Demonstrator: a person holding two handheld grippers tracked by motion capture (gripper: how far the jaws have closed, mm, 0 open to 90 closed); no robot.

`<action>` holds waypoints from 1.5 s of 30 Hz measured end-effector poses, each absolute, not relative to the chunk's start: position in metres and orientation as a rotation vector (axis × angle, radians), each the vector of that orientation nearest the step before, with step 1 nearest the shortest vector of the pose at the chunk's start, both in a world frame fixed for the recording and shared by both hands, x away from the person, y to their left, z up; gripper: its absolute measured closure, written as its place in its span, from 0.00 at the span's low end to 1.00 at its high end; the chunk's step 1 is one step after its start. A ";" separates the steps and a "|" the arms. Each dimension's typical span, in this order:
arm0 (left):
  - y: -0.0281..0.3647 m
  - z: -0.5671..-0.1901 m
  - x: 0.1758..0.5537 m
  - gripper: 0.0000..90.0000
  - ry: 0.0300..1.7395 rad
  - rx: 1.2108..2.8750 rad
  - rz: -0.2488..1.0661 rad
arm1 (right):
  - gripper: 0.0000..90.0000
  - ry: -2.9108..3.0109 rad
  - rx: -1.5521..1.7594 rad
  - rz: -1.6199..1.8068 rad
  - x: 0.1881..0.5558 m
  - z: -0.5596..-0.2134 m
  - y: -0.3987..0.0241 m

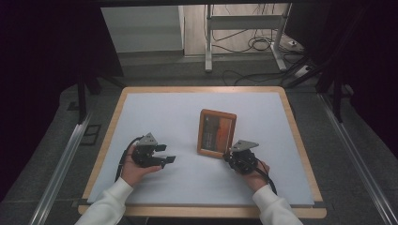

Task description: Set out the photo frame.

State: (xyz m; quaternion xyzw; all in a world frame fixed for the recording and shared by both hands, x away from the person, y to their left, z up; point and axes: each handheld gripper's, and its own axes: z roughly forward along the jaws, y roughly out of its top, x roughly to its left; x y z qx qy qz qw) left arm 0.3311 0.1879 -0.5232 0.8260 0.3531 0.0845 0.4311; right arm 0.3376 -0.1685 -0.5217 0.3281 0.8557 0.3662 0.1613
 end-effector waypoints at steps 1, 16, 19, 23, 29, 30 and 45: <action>0.188 -0.523 0.331 0.36 0.881 2.060 0.211 | 1.00 2.441 0.943 1.048 0.338 -0.522 -0.169; 0.188 -0.523 0.331 0.35 0.877 2.064 0.214 | 1.00 2.414 0.966 1.052 0.341 -0.522 -0.176; 0.188 -0.524 0.331 0.35 0.878 2.065 0.215 | 1.00 2.413 0.963 1.053 0.341 -0.522 -0.176; 0.188 -0.524 0.331 0.35 0.880 2.066 0.216 | 1.00 2.415 0.964 1.054 0.342 -0.522 -0.176; 0.188 -0.523 0.331 0.35 0.878 2.065 0.220 | 1.00 2.413 0.964 1.054 0.342 -0.522 -0.176; 0.188 -0.523 0.331 0.35 0.879 2.063 0.219 | 1.00 2.413 0.964 1.053 0.342 -0.522 -0.176; 0.191 -0.519 0.330 0.35 0.879 2.043 0.222 | 1.00 2.359 0.939 1.152 0.329 -0.508 -0.184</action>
